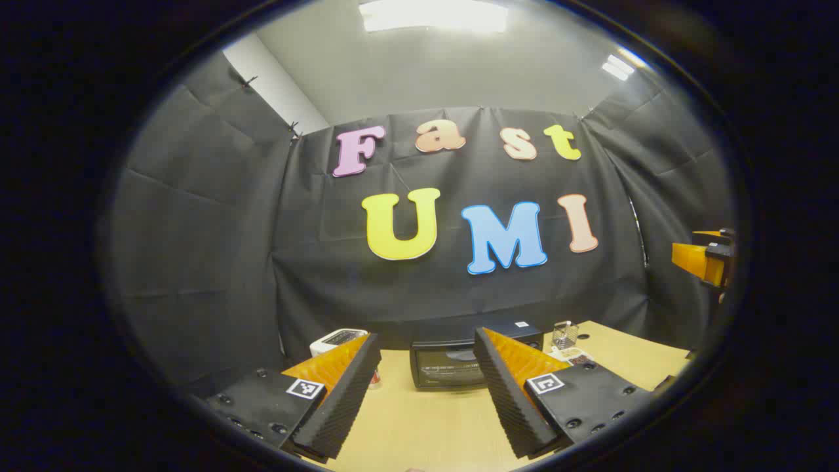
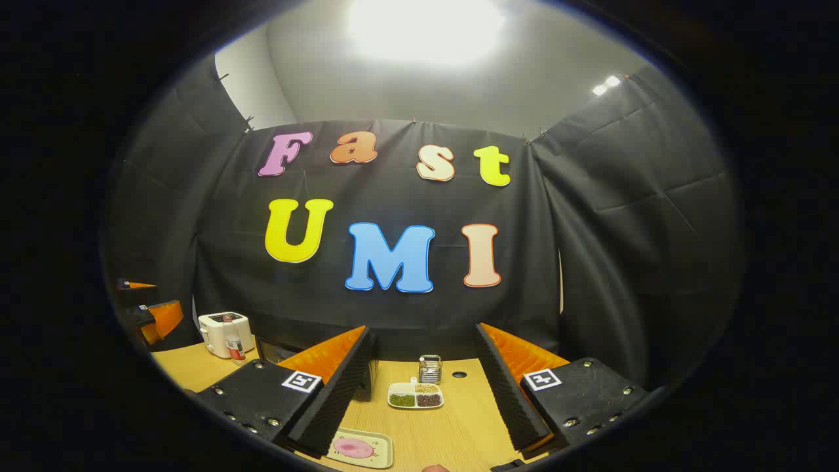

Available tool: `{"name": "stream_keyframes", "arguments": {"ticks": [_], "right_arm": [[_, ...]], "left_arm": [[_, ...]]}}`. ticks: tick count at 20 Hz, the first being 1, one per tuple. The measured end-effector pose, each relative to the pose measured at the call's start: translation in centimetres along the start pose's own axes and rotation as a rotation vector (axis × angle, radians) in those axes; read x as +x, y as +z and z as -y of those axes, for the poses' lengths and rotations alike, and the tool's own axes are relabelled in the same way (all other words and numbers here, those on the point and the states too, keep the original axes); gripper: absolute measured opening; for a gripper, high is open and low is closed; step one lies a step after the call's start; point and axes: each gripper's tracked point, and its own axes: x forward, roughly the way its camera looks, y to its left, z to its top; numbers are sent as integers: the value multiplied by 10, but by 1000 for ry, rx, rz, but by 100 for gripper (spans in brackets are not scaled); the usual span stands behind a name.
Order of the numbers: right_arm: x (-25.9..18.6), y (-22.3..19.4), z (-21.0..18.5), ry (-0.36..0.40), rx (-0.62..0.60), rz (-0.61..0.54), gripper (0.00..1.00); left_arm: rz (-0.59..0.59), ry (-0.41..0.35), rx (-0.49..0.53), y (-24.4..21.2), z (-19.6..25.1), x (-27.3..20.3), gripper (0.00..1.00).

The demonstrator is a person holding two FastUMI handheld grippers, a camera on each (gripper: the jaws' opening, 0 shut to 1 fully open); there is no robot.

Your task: Open the electric oven with the left hand, put the food in, and close the electric oven.

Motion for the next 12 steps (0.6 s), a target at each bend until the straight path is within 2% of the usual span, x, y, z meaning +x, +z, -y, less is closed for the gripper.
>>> {"name": "stream_keyframes", "arguments": {"ticks": [12], "right_arm": [[12, -14, 8, 24, 6, -21, 97]], "left_arm": [[4, 21, -12, 2, 13, 10, 100]]}}
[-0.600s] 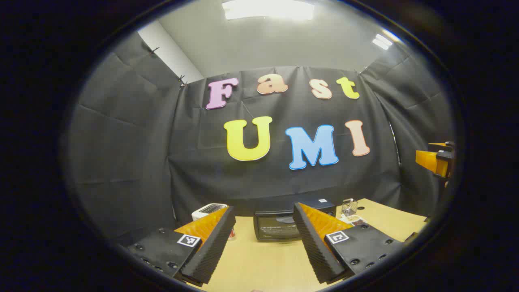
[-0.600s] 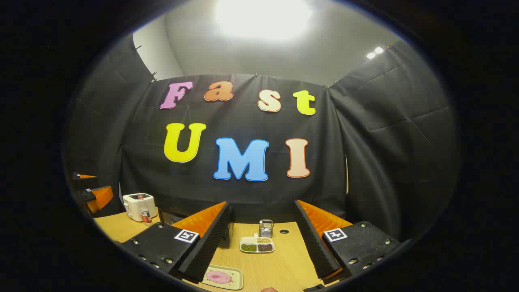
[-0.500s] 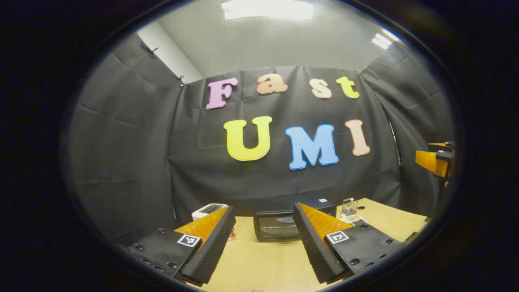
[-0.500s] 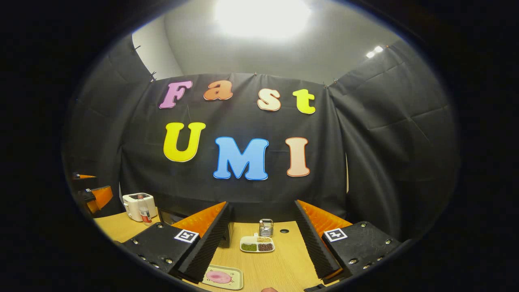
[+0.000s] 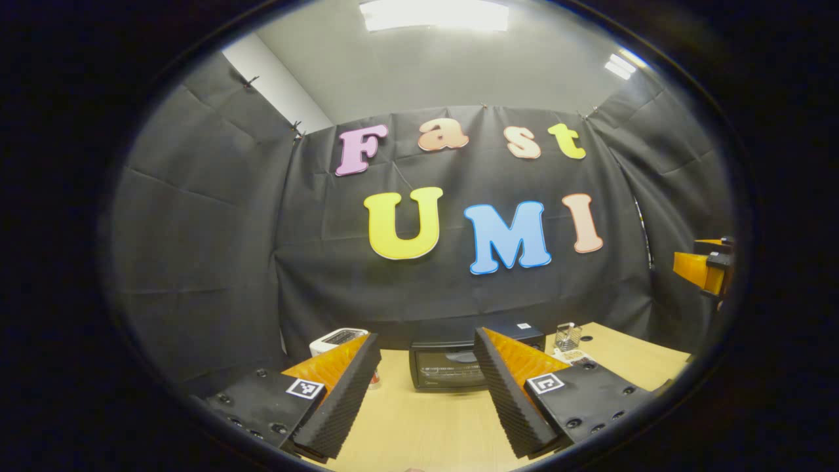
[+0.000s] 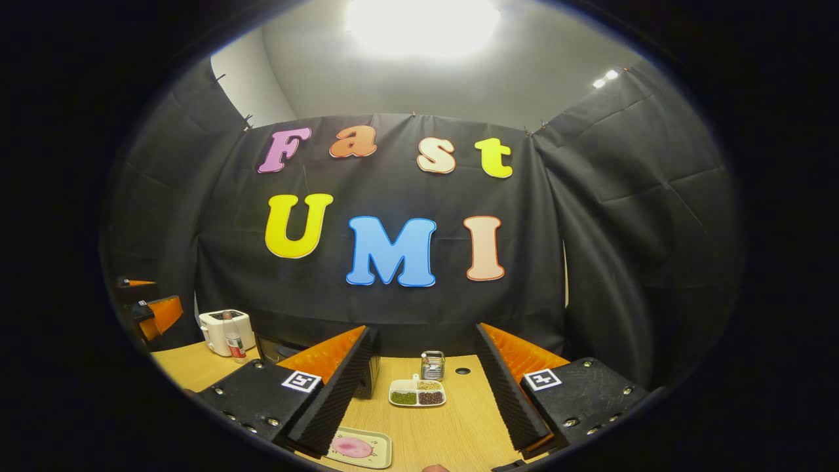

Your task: Open the electric oven with the left hand, put the food in, and close the electric oven.

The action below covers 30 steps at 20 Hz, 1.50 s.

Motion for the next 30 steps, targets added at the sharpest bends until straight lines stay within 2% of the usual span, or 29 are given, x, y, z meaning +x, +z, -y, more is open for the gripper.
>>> {"name": "stream_keyframes", "arguments": {"ticks": [6, 9, 10, 11, 13, 15, 17, 18, 26, 29, 30], "right_arm": [[-2, -13, 10, 52, 0, -10, 97], [-6, -23, 15, 73, 0, -14, 97], [-7, -25, 17, 70, -1, -20, 97], [-8, -27, 20, 67, 0, -22, 97], [-6, -27, 21, 61, 10, -17, 97], [2, -30, 23, 36, 17, -19, 97], [7, -32, 23, 6, 24, -30, 96], [11, -29, 21, -2, 25, -24, 96], [44, -38, 14, -100, 1, -47, 96], [53, -43, 15, -137, -23, -64, 96], [55, -44, 15, -148, -29, -72, 96]], "left_arm": [[36, 1, 7, 5, 29, 14, 100], [39, 1, 13, 1, 42, 34, 100], [29, -8, 7, -4, 48, 42, 97], [23, -15, -2, -6, 53, 51, 100], [18, -33, -12, -10, 59, 71, 100], [16, -48, -11, -14, 63, 95, 100], [11, -69, -11, -21, 69, 120, 90], [10, -75, -9, -26, 70, 133, 100], [-76, -157, -16, -87, 94, 229, 100], [-113, -182, -15, -113, 104, 258, 91], [-126, -190, -19, -121, 106, 265, 91]]}}
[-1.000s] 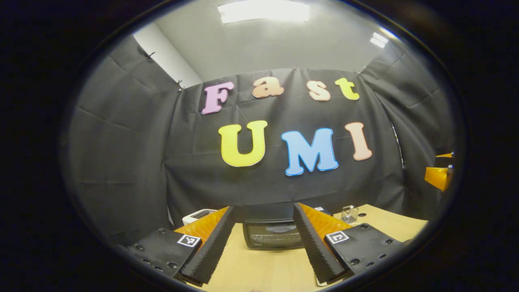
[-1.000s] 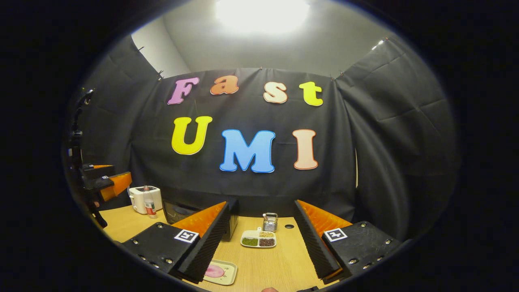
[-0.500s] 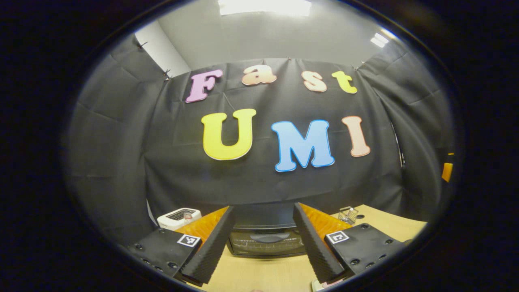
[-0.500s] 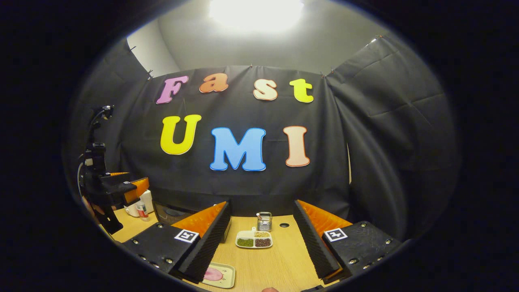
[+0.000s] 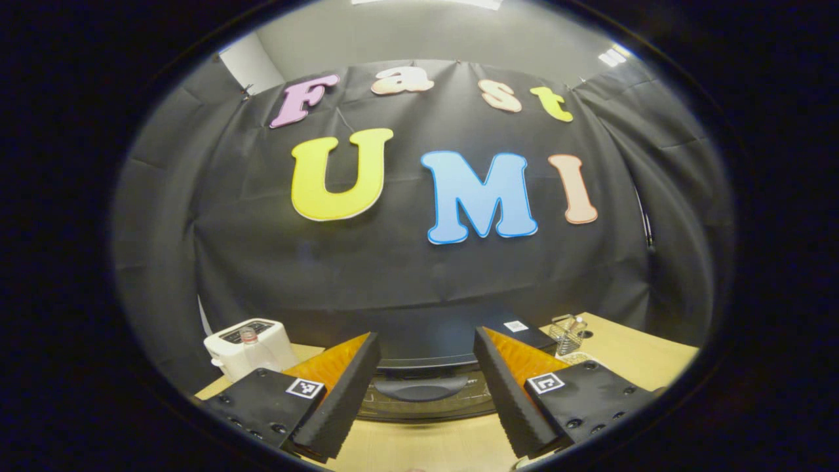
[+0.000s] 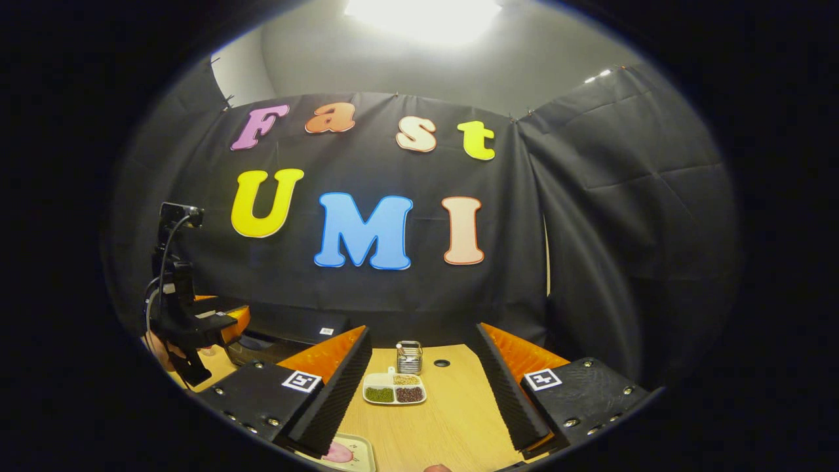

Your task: Open the electric oven with the left hand, put the food in, and close the electric oven.

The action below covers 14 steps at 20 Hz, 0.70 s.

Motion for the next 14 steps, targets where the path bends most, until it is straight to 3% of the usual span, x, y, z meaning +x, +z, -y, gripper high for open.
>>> {"name": "stream_keyframes", "arguments": {"ticks": [3, 4, 5, 10, 14], "right_arm": [[6, -4, -2, -30, -15, -18, 96], [6, -4, -3, -38, -19, -24, 96], [7, -6, -3, -46, -22, -29, 96], [8, -12, -8, -69, -55, -58, 96], [9, -13, -14, -69, -66, -70, 97]], "left_arm": [[-42, -12, -4, -23, 0, 22, 100], [-51, -16, -4, -28, -1, 28, 100], [-60, -17, -2, -35, -1, 32, 91], [-94, -12, -7, -61, -5, 53, 91], [-118, -12, -9, -79, -3, 61, 97]]}}
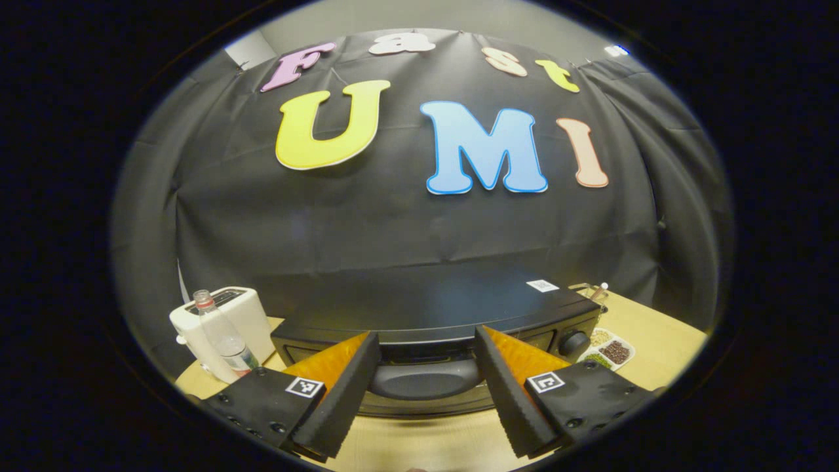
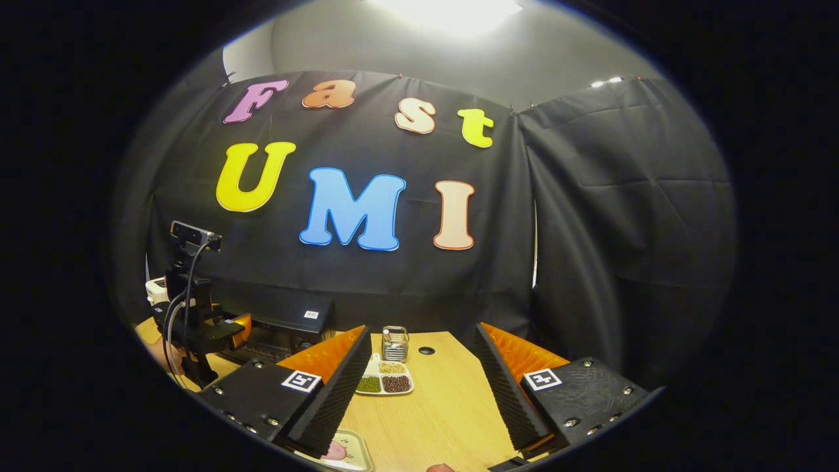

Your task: Open the electric oven with the left hand, put the food in, and close the electric oven.

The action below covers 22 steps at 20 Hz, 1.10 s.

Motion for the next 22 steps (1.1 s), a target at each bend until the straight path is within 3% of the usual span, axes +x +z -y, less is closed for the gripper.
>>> {"name": "stream_keyframes", "arguments": {"ticks": [7, 10, 12, 13, 14, 22], "right_arm": [[-4, -2, -3, 9, -25, -1, 96], [-5, -2, -4, 20, -18, -3, 97], [-6, -1, -3, 27, -17, -1, 97], [-6, -2, -3, 32, -14, 0, 97], [-7, -2, -3, 37, -10, 0, 97], [-11, -6, -1, 81, 10, -11, 97]], "left_arm": [[11, 5, -14, -2, 1, 0, 100], [13, 3, -9, -5, 2, -11, 94], [9, 3, -11, -10, 3, -21, 100], [7, 4, -11, -12, 4, -27, 92], [5, 6, -5, -14, 4, -32, 100], [-52, 21, 25, -44, 11, -71, 100]]}}
